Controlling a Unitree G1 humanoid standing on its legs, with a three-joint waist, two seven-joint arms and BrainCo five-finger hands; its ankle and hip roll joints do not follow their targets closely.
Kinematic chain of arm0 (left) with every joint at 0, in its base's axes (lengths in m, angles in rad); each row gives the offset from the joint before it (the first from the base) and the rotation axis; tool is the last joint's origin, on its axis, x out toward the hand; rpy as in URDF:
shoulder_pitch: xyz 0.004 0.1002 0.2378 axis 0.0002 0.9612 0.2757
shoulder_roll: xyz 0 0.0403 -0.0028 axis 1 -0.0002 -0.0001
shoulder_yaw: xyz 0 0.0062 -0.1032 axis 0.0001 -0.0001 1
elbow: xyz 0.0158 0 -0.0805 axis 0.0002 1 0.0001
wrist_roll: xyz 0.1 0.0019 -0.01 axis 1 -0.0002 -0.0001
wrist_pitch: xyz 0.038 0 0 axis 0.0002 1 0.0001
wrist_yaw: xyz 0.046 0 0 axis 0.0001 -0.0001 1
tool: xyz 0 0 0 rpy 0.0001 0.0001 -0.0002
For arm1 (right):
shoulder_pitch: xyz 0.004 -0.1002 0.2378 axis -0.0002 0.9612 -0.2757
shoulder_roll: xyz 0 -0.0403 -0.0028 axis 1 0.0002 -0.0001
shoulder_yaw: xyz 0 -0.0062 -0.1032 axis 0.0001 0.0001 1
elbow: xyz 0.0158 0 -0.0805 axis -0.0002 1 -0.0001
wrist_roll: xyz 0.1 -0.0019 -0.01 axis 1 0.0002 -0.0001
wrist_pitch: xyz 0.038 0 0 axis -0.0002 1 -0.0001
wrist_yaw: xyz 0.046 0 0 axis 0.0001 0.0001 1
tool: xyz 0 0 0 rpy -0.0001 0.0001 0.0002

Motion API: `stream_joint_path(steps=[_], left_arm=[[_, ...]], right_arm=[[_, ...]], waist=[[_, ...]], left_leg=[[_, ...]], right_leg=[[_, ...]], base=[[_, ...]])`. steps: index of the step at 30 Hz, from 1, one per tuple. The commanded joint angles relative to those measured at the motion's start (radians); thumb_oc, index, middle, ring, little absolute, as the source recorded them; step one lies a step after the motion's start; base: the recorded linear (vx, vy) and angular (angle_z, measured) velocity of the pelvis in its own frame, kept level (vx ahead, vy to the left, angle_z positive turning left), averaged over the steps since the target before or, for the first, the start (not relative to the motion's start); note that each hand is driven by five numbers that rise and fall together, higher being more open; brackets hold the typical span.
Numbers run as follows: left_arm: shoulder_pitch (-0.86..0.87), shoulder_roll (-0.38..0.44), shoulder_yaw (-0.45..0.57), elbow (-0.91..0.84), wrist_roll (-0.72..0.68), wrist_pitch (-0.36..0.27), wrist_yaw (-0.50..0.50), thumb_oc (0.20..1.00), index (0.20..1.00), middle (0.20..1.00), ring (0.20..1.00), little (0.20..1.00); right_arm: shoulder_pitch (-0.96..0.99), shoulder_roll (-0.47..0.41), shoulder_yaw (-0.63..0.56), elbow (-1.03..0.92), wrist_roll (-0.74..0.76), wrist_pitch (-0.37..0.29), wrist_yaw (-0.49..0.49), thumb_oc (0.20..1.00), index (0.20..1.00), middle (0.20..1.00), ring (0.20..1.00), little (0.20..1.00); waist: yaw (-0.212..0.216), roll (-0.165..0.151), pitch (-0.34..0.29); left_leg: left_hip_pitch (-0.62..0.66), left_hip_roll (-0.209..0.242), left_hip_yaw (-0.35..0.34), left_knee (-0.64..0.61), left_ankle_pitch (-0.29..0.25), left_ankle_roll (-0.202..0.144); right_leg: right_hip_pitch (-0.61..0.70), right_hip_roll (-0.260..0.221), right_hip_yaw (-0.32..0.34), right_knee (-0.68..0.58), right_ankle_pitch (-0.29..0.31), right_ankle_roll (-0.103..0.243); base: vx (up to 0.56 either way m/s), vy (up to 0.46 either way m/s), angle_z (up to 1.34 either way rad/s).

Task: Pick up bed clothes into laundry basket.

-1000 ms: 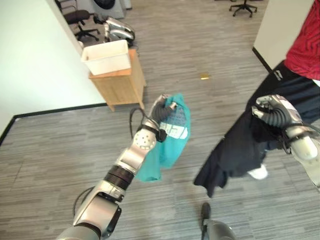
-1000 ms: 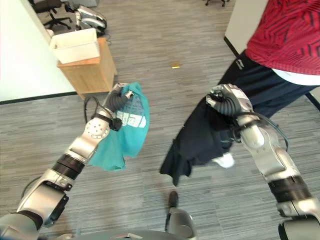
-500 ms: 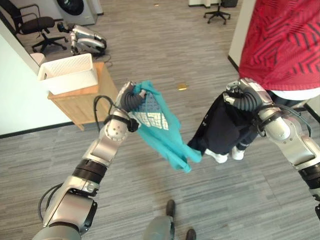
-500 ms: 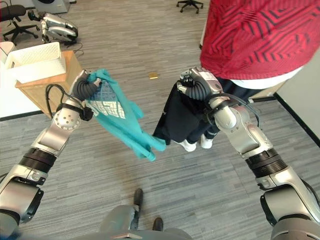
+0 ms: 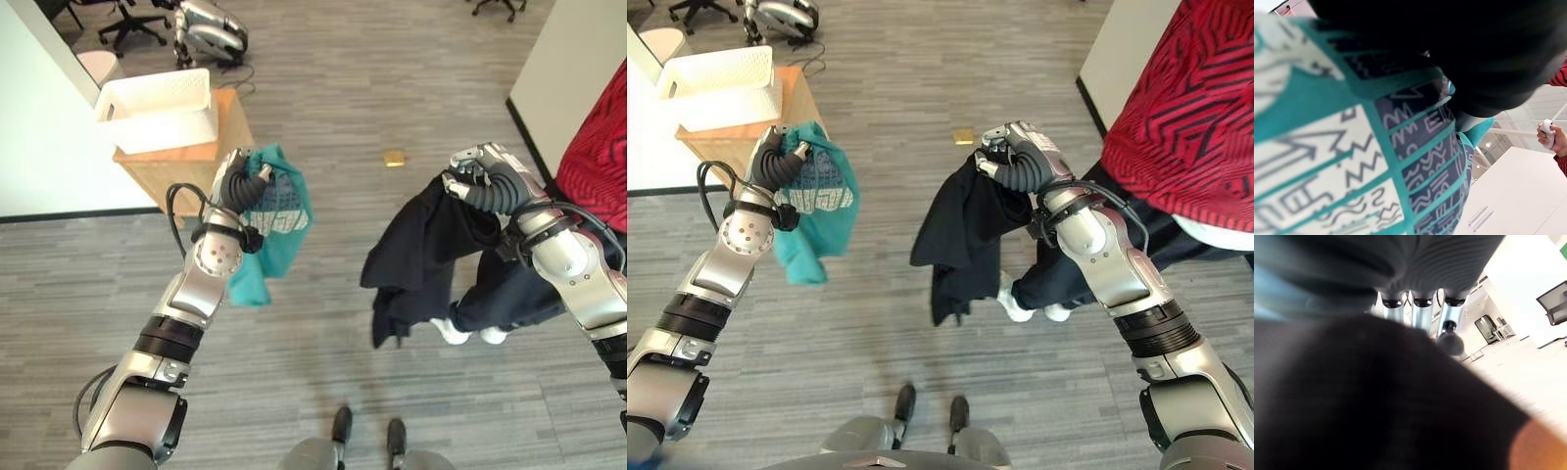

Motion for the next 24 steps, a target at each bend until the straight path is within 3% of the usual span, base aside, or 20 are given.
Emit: stream_joint_path(steps=[1, 12, 18, 24], left_arm=[[-0.022, 0.004, 0.038, -0.019, -0.005, -0.064, 0.015, 0.2, 0.2, 0.2, 0.2, 0.2], [-0.012, -0.012, 0.043, -0.038, -0.035, -0.068, -0.004, 0.2, 0.2, 0.2, 0.2, 0.2], [-0.015, -0.036, 0.038, -0.06, -0.123, -0.073, -0.023, 0.2, 0.2, 0.2, 0.2, 0.2], [-0.036, -0.074, 0.03, -0.077, -0.224, -0.089, -0.033, 0.2, 0.2, 0.2, 0.2, 0.2]], right_arm=[[-0.006, 0.002, -0.047, -0.071, 0.049, -0.057, -0.015, 0.2, 0.2, 0.2, 0.2, 0.2], [0.047, -0.01, -0.101, -0.069, 0.049, -0.051, -0.023, 0.2, 0.2, 0.2, 0.2, 0.2], [0.033, -0.003, -0.098, -0.056, 0.042, -0.041, -0.033, 0.2, 0.2, 0.2, 0.2, 0.2], [-0.026, -0.018, -0.082, -0.004, 0.017, -0.006, -0.053, 0.2, 0.2, 0.2, 0.2, 0.2]], waist=[[-0.015, 0.018, -0.108], [-0.027, 0.03, -0.132], [-0.025, 0.034, -0.118], [-0.021, 0.035, -0.085]], left_leg=[[-0.003, 0.098, 0.062, 0.004, -0.06, -0.056], [0.002, 0.096, 0.061, 0.004, -0.064, -0.06], [-0.005, 0.094, 0.056, 0.004, -0.057, -0.049], [-0.035, 0.1, 0.046, 0.004, -0.033, -0.043]], right_leg=[[-0.033, -0.041, -0.025, 0.026, 0.027, 0.066], [-0.008, -0.051, -0.037, 0.018, 0.008, 0.069], [-0.033, -0.045, -0.029, 0.07, -0.005, 0.064], [-0.072, -0.015, 0.064, 0.12, -0.035, 0.052]], base=[[0.08, 0.021, 0.01], [0.03, 0.01, -0.05], [-0.02, -0.001, 0.0], [-0.13, -0.033, -0.03]])
